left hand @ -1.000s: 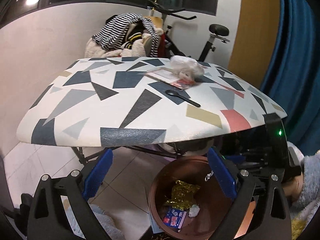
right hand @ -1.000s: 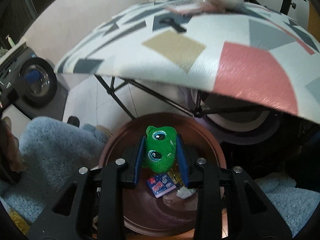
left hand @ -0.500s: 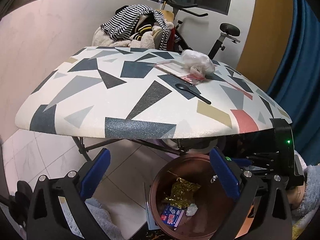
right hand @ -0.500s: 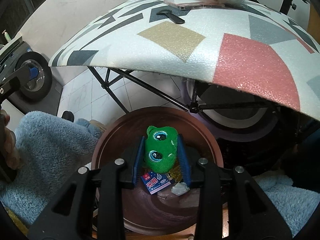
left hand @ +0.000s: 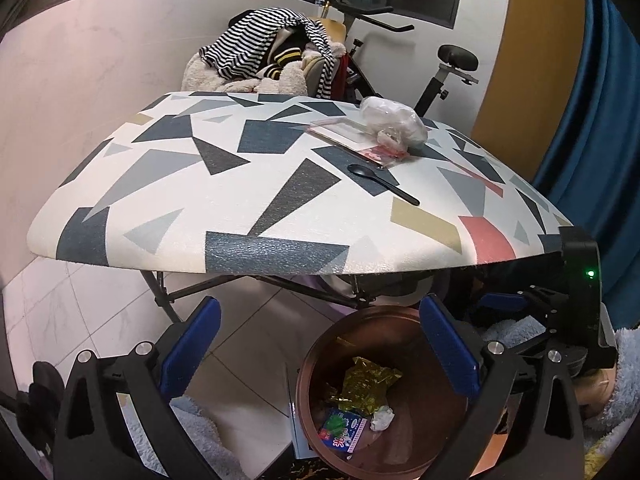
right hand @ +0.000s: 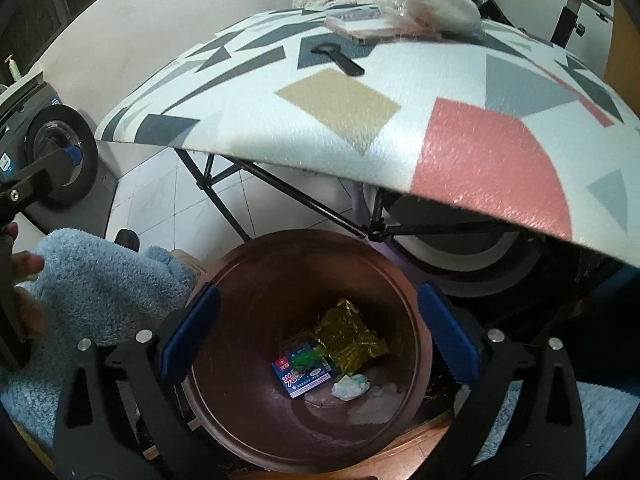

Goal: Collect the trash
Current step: 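Lower the green frog toy into the bin and open the right tool, then grasp the black plastic spork from the board with the left tool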

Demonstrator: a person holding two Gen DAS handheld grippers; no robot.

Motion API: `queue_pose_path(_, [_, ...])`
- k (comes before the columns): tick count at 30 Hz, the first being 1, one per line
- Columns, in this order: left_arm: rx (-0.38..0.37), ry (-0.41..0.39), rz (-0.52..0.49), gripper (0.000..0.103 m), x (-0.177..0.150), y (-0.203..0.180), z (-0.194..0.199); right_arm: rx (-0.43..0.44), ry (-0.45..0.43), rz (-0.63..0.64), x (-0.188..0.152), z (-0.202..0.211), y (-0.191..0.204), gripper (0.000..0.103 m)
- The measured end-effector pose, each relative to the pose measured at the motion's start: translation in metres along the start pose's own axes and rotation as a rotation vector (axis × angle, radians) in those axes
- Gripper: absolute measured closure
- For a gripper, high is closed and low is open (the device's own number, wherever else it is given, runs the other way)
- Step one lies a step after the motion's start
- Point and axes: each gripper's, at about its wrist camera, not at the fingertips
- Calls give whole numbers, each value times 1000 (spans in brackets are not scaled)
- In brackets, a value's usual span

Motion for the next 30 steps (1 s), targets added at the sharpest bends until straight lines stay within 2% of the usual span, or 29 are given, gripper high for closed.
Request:
queue_pose_path(8, [-1, -22, 17, 6, 1, 3, 2, -20, -69, 2, 3, 13, -3, 6])
queue_pose_path(19, [4, -35, 3, 6, 3, -3, 3, -44, -164, -96, 6, 28, -25, 6])
queue_pose_path(26, [-19, 7, -52, 6, 24, -13, -8, -54, -240, -131, 17, 46, -40, 6])
queue_pose_path(28, [-46, 37, -52, 6, 34, -16, -16, -35, -233, -146, 24, 49, -49, 6])
queue_pose_path(30, [-31, 74, -45, 6, 49, -20, -30, -77, -206, -161, 34, 51, -58, 6])
Point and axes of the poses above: each gripper's, at about its wrist camera, not at the fingertips, and z roughly against the way its jaws point, y to its left, x to its top, and after that the axes turned 1 degree about x, right-handed
